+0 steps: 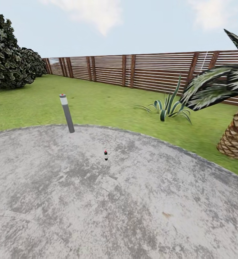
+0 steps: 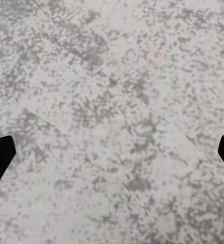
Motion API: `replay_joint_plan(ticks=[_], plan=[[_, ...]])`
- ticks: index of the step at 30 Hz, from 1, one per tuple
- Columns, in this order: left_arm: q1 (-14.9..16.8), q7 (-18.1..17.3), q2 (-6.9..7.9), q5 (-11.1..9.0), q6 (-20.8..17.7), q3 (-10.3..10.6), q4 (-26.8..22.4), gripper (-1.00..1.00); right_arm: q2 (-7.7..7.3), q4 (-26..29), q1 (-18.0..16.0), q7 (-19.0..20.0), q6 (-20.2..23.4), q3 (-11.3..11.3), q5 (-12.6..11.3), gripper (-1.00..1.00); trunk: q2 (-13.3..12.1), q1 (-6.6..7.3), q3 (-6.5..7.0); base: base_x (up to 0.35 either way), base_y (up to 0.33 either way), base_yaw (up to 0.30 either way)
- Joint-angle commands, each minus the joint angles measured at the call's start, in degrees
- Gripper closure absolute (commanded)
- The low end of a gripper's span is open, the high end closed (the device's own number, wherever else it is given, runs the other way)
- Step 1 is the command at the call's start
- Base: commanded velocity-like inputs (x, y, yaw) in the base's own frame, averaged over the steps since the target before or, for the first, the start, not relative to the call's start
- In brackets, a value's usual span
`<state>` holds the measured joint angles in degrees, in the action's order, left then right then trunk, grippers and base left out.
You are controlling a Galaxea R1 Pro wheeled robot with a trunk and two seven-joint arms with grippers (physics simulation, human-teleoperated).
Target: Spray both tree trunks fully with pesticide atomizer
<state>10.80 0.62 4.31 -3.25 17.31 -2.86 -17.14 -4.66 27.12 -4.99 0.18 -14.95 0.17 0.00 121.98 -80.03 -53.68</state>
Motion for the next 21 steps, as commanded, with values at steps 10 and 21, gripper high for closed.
replay_joint_plan(ticks=[10,21], plan=[[0.0,0.0,0.0,0.0,0.0,0.04,0.0,-1.0,0.0,-0.05,-0.02,0.0,-0.01,0.0,0.0,-1.0,0.0,0.0,0.0,0.287,0.199,0.0],[0.01,0.0,0.0,0.0,0.0,0.04,0.0,-1.0,0.0,-0.05,-0.02,0.0,-0.03,0.0,0.0,-1.0,0.0,0.0,0.0,0.287,0.2,0.0]])
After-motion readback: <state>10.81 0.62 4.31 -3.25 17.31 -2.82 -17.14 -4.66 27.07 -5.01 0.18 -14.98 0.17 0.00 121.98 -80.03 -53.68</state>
